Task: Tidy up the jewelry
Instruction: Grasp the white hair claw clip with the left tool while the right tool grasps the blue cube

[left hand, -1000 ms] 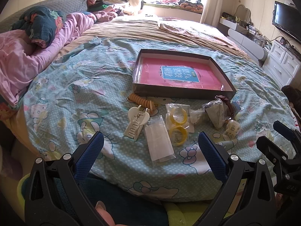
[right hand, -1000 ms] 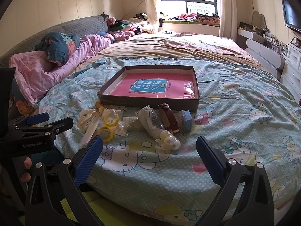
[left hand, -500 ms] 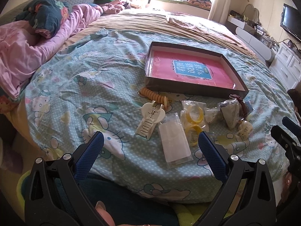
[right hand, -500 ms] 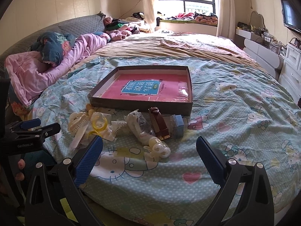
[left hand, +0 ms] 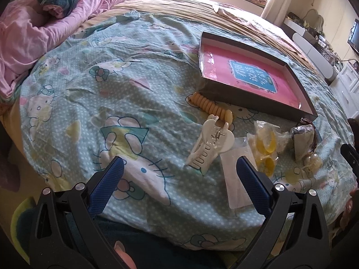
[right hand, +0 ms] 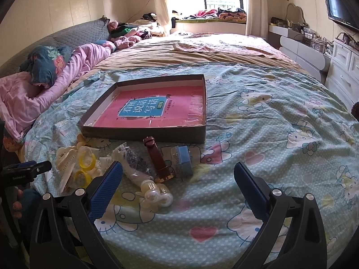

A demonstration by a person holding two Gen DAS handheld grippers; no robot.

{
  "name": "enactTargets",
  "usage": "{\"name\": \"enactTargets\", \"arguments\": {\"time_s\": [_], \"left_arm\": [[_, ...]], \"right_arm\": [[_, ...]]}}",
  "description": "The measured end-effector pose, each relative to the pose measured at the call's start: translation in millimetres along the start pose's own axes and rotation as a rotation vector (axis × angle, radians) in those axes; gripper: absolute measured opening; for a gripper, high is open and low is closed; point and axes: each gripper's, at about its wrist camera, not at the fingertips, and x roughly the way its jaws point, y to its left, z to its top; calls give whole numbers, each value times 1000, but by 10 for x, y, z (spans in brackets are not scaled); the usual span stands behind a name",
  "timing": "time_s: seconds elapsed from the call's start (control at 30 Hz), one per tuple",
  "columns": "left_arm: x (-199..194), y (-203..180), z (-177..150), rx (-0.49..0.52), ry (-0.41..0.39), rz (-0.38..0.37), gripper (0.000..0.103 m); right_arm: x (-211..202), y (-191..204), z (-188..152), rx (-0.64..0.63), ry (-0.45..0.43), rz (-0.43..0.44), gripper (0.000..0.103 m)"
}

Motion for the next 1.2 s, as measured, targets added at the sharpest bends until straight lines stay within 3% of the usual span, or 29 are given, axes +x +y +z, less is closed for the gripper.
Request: {"name": "enactTargets", "arguments": {"time_s": [0.1,0.37,0.6,0.87,1.0,1.2], "left_arm": [[90,-27,22,19,13,-33,93],[320,-182,118,106,38,-43,59],[446,-263,235,148,38,-55,25],[374,-282,312,160,3,-62,22],[255,-298,409,156,-29,-82,21],[152,-378,587,156,-65,-106,21]], "right_arm": [[77,-56,23,9,9,5,99],[308,-133,61,9,50,12,98],[557,-281,85,75,116,38,69],[789,-265,53,64,176,88,45],[881,-268,51,69,187,131,27],[769,-277,140,82,146,156,27]]}}
